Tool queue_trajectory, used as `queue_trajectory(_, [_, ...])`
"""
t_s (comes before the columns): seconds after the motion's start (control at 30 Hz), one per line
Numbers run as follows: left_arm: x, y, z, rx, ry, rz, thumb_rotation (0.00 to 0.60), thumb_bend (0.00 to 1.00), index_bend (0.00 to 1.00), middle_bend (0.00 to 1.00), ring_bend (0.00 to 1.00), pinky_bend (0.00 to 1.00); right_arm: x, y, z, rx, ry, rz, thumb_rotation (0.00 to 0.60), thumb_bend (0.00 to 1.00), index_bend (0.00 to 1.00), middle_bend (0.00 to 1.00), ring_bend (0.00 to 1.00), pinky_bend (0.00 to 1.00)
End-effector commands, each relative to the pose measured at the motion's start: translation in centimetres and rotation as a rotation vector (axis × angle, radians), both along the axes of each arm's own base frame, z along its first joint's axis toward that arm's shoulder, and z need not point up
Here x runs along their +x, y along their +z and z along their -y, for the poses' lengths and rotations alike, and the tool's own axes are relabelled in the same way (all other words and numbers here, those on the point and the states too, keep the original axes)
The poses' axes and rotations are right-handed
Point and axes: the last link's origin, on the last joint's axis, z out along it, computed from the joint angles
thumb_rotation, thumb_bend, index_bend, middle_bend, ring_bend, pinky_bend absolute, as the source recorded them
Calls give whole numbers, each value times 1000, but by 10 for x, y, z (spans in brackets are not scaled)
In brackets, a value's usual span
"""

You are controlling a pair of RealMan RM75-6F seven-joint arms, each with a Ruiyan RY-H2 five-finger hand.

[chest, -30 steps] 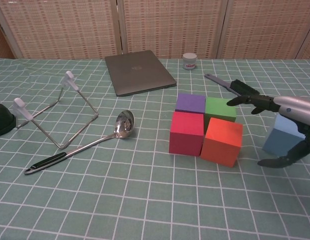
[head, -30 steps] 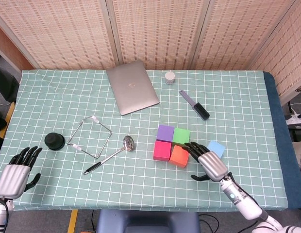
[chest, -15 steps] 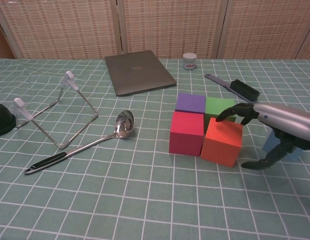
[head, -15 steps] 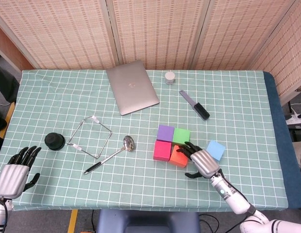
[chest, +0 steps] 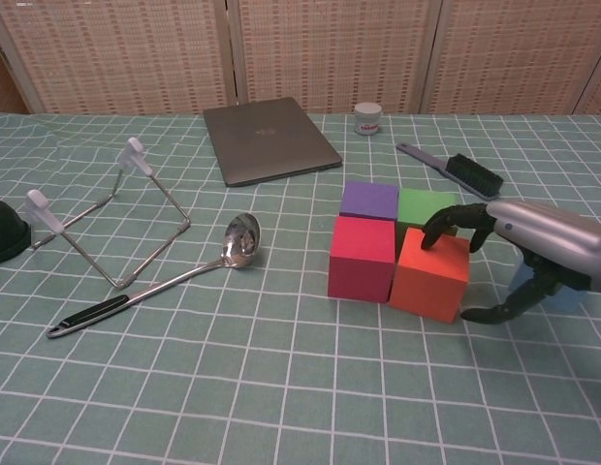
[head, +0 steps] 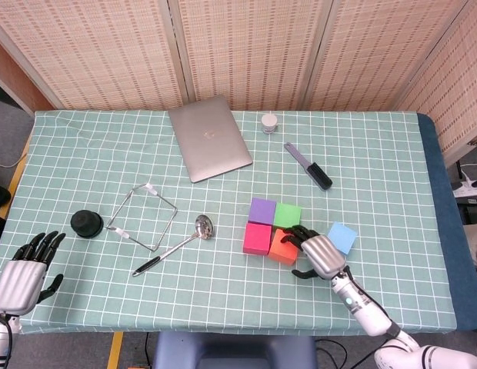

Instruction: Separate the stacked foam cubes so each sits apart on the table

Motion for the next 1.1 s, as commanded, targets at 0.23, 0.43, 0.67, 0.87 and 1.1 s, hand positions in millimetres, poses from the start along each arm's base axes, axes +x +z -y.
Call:
queue_trajectory(0.23, [0, 1, 0, 2, 2, 1, 600, 332, 102, 99, 99, 284, -3, -4, 1, -59, 34, 43, 600, 172, 555, 466, 453, 649])
queue_trajectory(0.43, [-1, 0, -1, -1, 3, 0, 600, 332, 102, 99, 99, 284, -5, -5, 2, -90, 50, 52, 600, 238, 610, 522, 518, 714])
queue_trajectory(0.67, [-1, -1, -1, -4, 5, 0, 600, 333, 103, 99, 99, 283, -7, -1, -1, -76, 48, 106, 600, 289, 635, 549, 545, 741])
queue_trajectory(0.87, [0, -2, 0, -8, 2, -1, 600, 332, 103, 99, 99, 283, -3, 8, -11, 10, 60, 175, 600, 295, 636, 554, 549, 750])
queue_trajectory(1.1, [0, -1, 0, -5, 0, -1, 600, 333, 102, 99, 99, 283, 1, 15, -19, 63, 83, 228, 600, 295, 636, 556, 549, 752])
